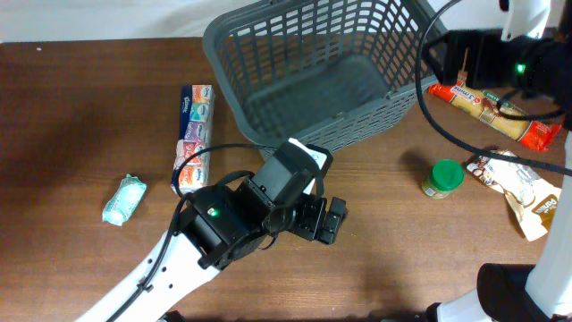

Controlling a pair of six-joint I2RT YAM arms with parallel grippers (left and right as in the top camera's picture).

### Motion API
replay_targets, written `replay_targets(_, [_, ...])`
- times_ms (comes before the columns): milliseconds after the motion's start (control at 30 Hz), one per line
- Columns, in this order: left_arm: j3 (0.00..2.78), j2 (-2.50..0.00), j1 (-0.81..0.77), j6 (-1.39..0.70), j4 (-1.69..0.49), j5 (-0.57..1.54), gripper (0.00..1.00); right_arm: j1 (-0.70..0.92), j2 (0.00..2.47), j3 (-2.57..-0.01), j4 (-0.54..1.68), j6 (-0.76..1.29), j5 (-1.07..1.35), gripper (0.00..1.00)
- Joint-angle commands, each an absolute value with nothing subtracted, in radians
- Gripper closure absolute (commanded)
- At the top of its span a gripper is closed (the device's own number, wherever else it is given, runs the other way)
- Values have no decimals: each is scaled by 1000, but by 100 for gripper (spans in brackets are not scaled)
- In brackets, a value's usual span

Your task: Pack container

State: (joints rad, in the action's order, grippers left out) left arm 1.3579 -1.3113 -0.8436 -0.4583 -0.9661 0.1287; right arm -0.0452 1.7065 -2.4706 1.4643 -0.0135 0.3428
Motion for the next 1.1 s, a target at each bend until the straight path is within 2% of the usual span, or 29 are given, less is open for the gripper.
replay_targets(0, [1372, -1313, -855, -471, -958, 171, 1, -46, 1719, -2484, 1396, -27, 357, 1])
replay_targets(167, [1372, -1314, -892, -477, -947, 160, 0, -46, 1761, -2484, 1294, -27, 398, 1])
replay_targets(433, [1373, -1324, -962, -662, -962, -72, 0, -46, 1870, -2484, 1277, -38, 492, 1])
replay_targets(667, [1373, -1367, -962, -650, -963, -80, 0, -32, 1937, -2484, 1334, -181, 666, 1])
replay_targets(1067, [1373, -1448, -962, -632, -976, -134, 0, -7, 1967, -2484, 1391, -303, 624, 1])
